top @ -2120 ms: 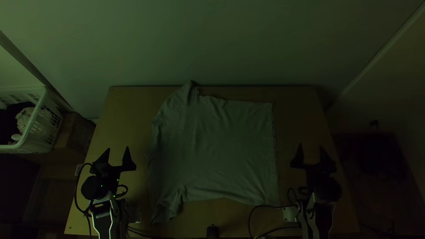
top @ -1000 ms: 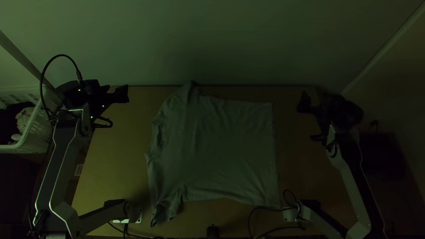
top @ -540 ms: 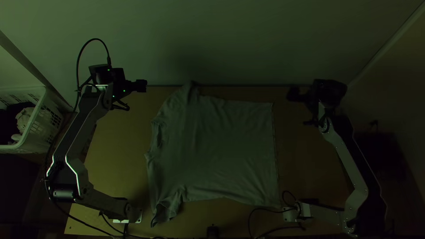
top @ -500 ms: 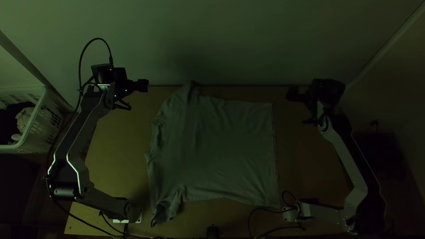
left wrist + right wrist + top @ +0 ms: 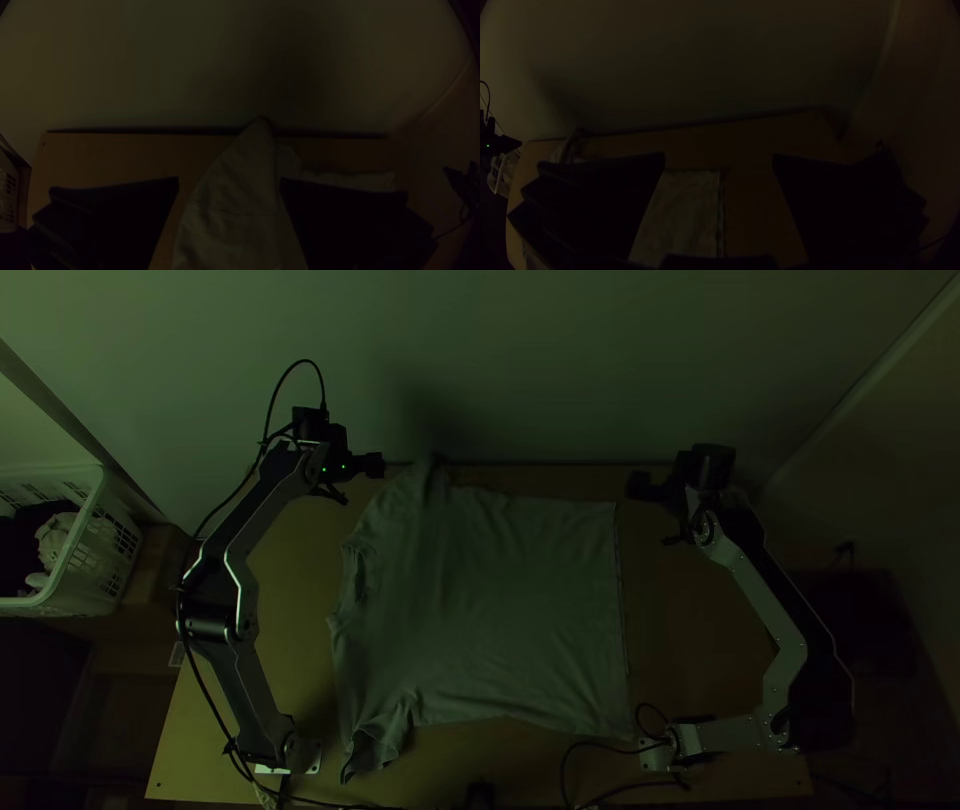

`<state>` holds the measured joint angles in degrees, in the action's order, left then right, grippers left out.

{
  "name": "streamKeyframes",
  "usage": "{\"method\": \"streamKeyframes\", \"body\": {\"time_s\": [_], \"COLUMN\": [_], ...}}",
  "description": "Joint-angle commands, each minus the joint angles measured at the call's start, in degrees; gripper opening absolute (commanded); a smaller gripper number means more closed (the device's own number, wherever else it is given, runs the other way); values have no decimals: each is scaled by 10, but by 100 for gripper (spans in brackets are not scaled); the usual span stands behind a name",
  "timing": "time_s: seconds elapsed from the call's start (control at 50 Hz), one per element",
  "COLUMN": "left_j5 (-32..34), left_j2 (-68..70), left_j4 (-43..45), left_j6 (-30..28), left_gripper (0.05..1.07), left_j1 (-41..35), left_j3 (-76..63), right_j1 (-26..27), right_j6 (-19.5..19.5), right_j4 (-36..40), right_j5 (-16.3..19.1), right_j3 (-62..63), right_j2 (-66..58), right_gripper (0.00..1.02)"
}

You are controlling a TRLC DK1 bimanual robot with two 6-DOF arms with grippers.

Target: Fold the t-shirt

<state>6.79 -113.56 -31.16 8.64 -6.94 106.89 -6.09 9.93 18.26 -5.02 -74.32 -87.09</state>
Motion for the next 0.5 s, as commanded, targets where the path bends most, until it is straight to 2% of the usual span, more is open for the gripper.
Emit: {"method": "streamKeyframes", "body": {"time_s": [0.0,0.1,0.2,0.26,0.36,0.44,0.48], "left_j5": [-7,-17,-19,-26,-31,-31,-31], "left_j2": [-55,-107,-163,-189,-212,-227,-233], "left_j4": [-21,-40,-72,-79,-68,-64,-63], "left_j6": [10,8,-6,-13,-28,-40,-42], "left_gripper": [101,101,92,92,91,84,84], "left_j1": [-6,-8,-5,-4,-3,-6,-7], "left_j3": [59,115,186,218,230,235,235], "right_j1": [-4,-3,-3,-3,-3,-2,-2], "right_j6": [16,21,24,28,32,32,33], "right_j4": [8,11,11,11,11,11,11], "right_j5": [-6,-6,-7,-7,-7,-8,-8], "right_j3": [-13,-6,1,2,5,6,5], "right_j2": [-14,-18,-18,-18,-22,-27,-31], "right_gripper": [98,98,98,98,98,98,98]}}
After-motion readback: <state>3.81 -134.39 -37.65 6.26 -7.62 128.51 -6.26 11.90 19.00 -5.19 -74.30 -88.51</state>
